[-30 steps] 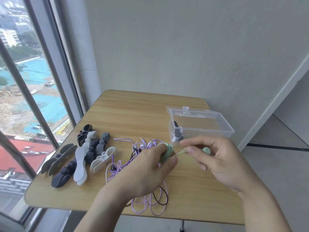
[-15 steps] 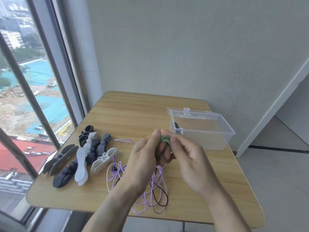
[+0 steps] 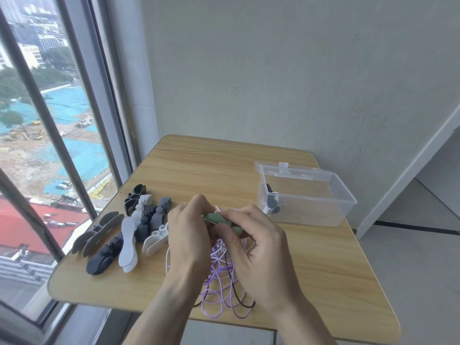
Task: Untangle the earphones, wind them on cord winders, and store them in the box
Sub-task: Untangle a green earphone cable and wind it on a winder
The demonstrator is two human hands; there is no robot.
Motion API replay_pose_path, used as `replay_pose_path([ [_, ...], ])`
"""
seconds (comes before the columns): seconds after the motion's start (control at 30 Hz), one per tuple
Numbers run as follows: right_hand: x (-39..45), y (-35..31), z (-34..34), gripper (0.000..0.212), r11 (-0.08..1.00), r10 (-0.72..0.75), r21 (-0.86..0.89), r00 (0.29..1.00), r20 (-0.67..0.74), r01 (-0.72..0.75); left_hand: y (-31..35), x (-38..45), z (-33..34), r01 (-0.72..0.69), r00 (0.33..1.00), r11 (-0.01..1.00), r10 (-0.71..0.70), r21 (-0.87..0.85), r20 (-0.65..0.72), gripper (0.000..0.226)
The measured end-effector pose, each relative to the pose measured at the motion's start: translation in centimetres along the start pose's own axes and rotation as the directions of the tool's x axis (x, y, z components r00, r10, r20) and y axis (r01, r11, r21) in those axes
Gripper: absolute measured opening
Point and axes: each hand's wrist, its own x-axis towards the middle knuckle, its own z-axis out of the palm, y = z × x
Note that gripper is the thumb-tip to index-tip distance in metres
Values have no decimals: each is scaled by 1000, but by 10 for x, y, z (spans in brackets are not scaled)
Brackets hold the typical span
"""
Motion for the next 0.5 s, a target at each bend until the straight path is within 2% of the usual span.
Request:
replay_pose_path([
  [0.07,-2,0,2,16,998,-27,-57,1000,10,28,-2,2,-2,21,1000,999,-21,32,16,5],
  [0.13,-3,0,5,12,995,-16,-102,999,31,20,-3,6,-5,73,996,997,-75,36,50,16],
  [0.23,-3,3,8,14,990,74,-117,997,5,-73,-2,6,-4,107,974,994,-105,1,200,12],
  [0.3,1,7,5,22,987,143,-57,987,-73,-148,4,3,-4,71,955,996,-54,-48,293,10],
  [0.4,8,14,-4,28,970,237,-3,947,-218,-244,12,5,-12,-97,944,994,105,-41,313,15],
  [0.47,13,20,-12,26,950,308,30,917,-253,-311,15,15,-25,-309,936,934,265,181,233,12],
  [0.5,16,23,-17,25,940,337,44,908,-250,-337,15,22,-34,-401,915,840,346,366,208,13],
])
